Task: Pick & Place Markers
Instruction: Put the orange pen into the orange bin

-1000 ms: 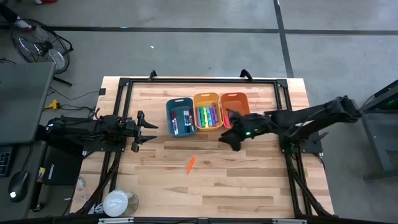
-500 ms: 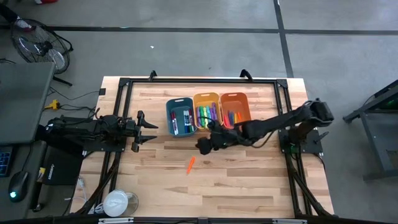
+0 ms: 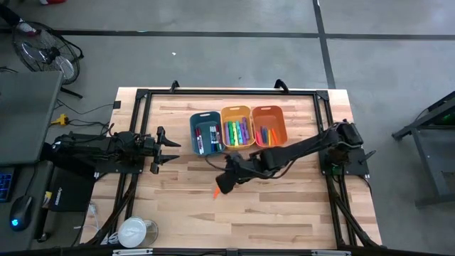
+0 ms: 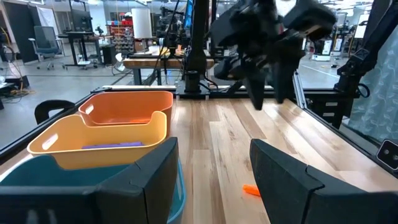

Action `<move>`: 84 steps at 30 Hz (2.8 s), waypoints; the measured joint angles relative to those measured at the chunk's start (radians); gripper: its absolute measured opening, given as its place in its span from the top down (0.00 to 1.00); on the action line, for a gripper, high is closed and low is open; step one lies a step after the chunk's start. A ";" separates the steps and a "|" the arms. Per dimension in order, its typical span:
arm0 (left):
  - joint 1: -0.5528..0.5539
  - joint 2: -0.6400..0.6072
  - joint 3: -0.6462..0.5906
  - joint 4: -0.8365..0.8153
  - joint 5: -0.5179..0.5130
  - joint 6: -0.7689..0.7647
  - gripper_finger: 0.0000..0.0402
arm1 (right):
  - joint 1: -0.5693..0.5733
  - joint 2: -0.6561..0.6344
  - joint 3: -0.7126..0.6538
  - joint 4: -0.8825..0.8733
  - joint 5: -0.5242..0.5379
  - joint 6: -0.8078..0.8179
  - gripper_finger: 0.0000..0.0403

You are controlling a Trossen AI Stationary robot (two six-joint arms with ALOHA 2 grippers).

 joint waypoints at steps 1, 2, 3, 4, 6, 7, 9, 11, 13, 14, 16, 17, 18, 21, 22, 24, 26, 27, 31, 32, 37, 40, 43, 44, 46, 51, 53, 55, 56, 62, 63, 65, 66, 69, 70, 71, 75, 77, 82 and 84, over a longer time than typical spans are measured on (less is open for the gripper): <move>0.000 0.000 0.000 0.000 0.000 0.000 0.51 | -0.002 0.007 0.024 -0.014 -0.019 -0.075 0.59; 0.000 0.000 0.000 0.000 0.000 0.000 0.51 | -0.003 0.012 0.045 -0.029 -0.042 -0.182 0.59; 0.000 0.000 0.000 0.000 0.000 0.000 0.51 | -0.003 0.022 0.069 -0.048 -0.068 -0.313 0.59; 0.000 0.000 0.000 0.000 0.000 0.000 0.51 | -0.003 0.031 0.095 -0.066 -0.100 -0.448 0.59; 0.000 0.000 0.000 0.000 0.000 0.000 0.51 | -0.001 0.056 0.144 -0.099 -0.142 -0.664 0.59; 0.000 0.000 0.000 0.000 0.000 0.000 0.51 | 0.001 0.067 0.164 -0.115 -0.149 -0.780 0.59; 0.000 0.000 0.000 0.000 0.000 0.000 0.51 | 0.004 0.088 0.201 -0.116 -0.196 -1.053 0.59; 0.000 0.000 0.000 0.000 0.000 0.000 0.51 | 0.004 0.110 0.230 -0.113 -0.256 -1.319 0.59; 0.000 0.000 0.000 0.000 0.000 0.000 0.51 | -0.002 0.141 0.262 -0.102 -0.304 -1.540 0.59; 0.000 0.000 0.000 0.000 0.000 0.000 0.51 | -0.005 0.157 0.277 -0.102 -0.317 -1.616 0.59; 0.000 0.000 0.000 0.000 0.000 0.000 0.51 | -0.014 0.190 0.306 -0.108 -0.323 -1.699 0.59; 0.000 0.000 0.000 0.000 0.000 0.000 0.51 | -0.018 0.206 0.323 -0.106 -0.324 -1.729 0.59; 0.000 0.000 0.000 0.000 0.000 0.000 0.51 | -0.023 0.223 0.338 -0.110 -0.327 -1.756 0.59; 0.000 0.000 0.000 0.000 0.000 0.000 0.51 | -0.037 0.272 0.382 -0.124 -0.367 -1.850 0.59; 0.000 0.000 0.000 0.000 0.000 0.000 0.51 | -0.042 0.289 0.392 -0.130 -0.384 -1.878 0.59; 0.000 0.000 0.000 0.000 0.000 0.000 0.51 | -0.048 0.319 0.413 -0.141 -0.419 -1.924 0.59; 0.000 0.000 0.000 0.000 0.000 0.000 0.51 | -0.049 0.339 0.424 -0.159 -0.455 -1.978 0.59; 0.000 0.000 0.000 0.000 0.000 0.000 0.51 | -0.049 0.345 0.424 -0.165 -0.467 -2.009 0.59; 0.000 0.000 0.000 0.000 0.000 0.000 0.51 | -0.048 0.365 0.421 -0.211 -0.473 -2.118 0.59; 0.000 0.000 0.000 0.000 0.000 0.000 0.51 | -0.050 0.369 0.421 -0.215 -0.473 -2.134 0.59; 0.000 0.000 0.000 0.000 0.000 0.000 0.51 | -0.056 0.399 0.421 -0.215 -0.431 -2.194 0.59; 0.000 0.000 0.000 0.000 0.000 0.000 0.51 | -0.055 0.420 0.421 -0.220 -0.405 -2.245 0.59; 0.000 0.000 0.000 0.000 0.000 0.000 0.51 | -0.056 0.443 0.421 -0.221 -0.368 -2.275 0.59; 0.000 0.000 0.000 0.000 0.000 0.000 0.51 | -0.060 0.452 0.421 -0.221 -0.345 -2.288 0.59; 0.000 0.000 0.000 0.000 0.000 0.000 0.51 | -0.063 0.459 0.419 -0.220 -0.307 -2.309 0.59; 0.000 0.000 0.000 0.000 0.000 0.000 0.51 | -0.072 0.455 0.421 -0.222 -0.310 -2.334 0.59; 0.000 0.000 0.000 0.000 0.000 0.000 0.51 | -0.074 0.455 0.421 -0.226 -0.310 -2.337 0.59; 0.000 0.000 0.000 0.000 0.000 0.000 0.51 | -0.077 0.462 0.421 -0.216 -0.310 -2.342 0.59; 0.000 0.000 0.000 0.000 0.000 0.000 0.51 | -0.079 0.466 0.421 -0.214 -0.310 -2.342 0.59; 0.000 0.000 0.000 0.000 0.000 0.000 0.51 | -0.081 0.512 0.421 -0.209 -0.309 -2.356 0.59; 0.000 0.000 0.000 0.000 0.000 0.000 0.51 | -0.081 0.515 0.421 -0.206 -0.311 -2.356 0.59; 0.000 0.000 0.000 0.000 0.001 0.000 0.51 | -0.081 0.519 0.421 -0.200 -0.312 -2.356 0.59; 0.000 0.000 0.000 0.000 0.001 0.000 0.51 | -0.081 0.521 0.421 -0.200 -0.313 -2.356 0.59; 0.000 0.000 0.000 0.000 0.001 0.000 0.51 | -0.081 0.522 0.422 -0.203 -0.319 -2.355 0.59; 0.000 0.000 0.000 0.000 0.001 0.000 0.51 | -0.081 0.526 0.423 -0.203 -0.321 -2.355 0.60; 0.000 0.000 0.000 0.000 0.001 0.000 0.51 | -0.081 0.528 0.423 -0.203 -0.324 -2.355 0.60; 0.000 0.000 0.000 0.000 0.001 0.000 0.51 | -0.081 0.542 0.426 -0.225 -0.328 -2.353 0.65; 0.000 0.000 0.000 0.000 0.001 0.000 0.51 | -0.082 0.543 0.426 -0.251 -0.327 -2.343 0.66; 0.000 0.000 0.000 0.000 0.001 0.000 0.51 | -0.082 0.559 0.426 -0.272 -0.331 -2.328 0.69; 0.000 0.000 0.000 0.000 0.001 0.000 0.51 | -0.082 0.569 0.426 -0.275 -0.333 -2.326 0.69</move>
